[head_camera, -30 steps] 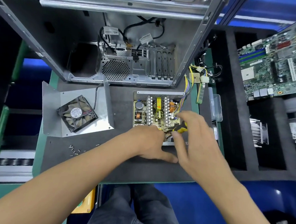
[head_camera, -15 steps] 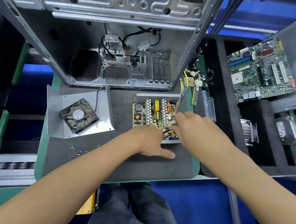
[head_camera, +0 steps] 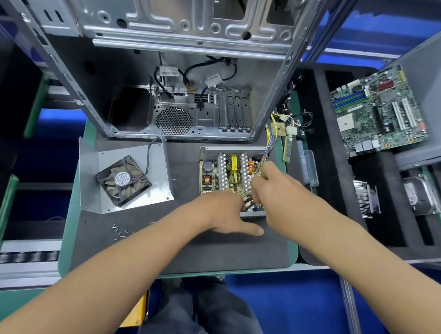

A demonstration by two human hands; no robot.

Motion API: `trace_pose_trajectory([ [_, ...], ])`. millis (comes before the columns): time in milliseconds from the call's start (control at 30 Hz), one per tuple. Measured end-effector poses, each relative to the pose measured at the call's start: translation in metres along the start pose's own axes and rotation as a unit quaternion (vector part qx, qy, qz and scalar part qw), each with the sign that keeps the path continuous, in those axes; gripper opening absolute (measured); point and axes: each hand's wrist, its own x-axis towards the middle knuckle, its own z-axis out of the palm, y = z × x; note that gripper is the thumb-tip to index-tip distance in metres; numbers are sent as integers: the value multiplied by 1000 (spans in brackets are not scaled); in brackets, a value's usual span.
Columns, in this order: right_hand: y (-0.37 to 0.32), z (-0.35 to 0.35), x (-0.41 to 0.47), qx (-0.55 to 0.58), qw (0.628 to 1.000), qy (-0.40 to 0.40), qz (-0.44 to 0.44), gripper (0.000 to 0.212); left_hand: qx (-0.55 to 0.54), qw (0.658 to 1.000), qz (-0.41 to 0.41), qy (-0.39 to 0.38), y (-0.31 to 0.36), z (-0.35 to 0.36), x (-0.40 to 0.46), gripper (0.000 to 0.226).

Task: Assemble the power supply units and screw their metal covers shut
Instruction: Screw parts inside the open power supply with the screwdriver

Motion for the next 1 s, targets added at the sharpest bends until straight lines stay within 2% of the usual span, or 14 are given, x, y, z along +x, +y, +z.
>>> trace_pose_trajectory([
  [133, -2, -2, 5, -81, 996, 0, 40, 18, -57, 998, 23, 23, -6, -2, -7, 72],
  [200, -1, 2, 6, -74, 996, -14, 41, 15, -63, 996, 44, 44, -11, -5, -13, 66],
  [333, -2, 4, 5, -25, 1000, -4, -6, 27, -65, 981, 93, 157, -31, -1, -37, 61],
  [400, -4, 5, 5, -67, 998, -1, -2, 29, -167, 958, 95, 215, -40, 10, -53, 47],
  [433, -5, 5, 5, -94, 996, 0, 6, 26, -245, 937, 78, 236, -45, 18, -61, 38],
  [500, -3, 6, 1, -107, 994, -11, 36, 16, -427, 868, 27, 251, -58, 34, -69, 33],
  [567, 0, 8, -4, -48, 998, -30, 22, 15, -554, 792, -24, 254, -68, 49, -72, 34],
  [600, 1, 8, -6, -30, 999, -31, 1, 18, -591, 765, -46, 253, -71, 55, -73, 32],
  [700, 3, 8, -1, -45, 999, -14, 4, 25, -663, 707, -75, 233, -74, 70, -75, 24],
  [800, -3, 7, 2, -105, 994, -14, 32, 11, -694, 681, -79, 220, -74, 73, -75, 14],
  [867, -7, 8, 0, -72, 997, -2, 26, 20, -708, 658, -102, 235, -71, 71, -74, 15],
  [1000, -12, 5, 2, -34, 998, 25, 44, 19, -765, 575, -136, 255, -67, 68, -73, 9],
])
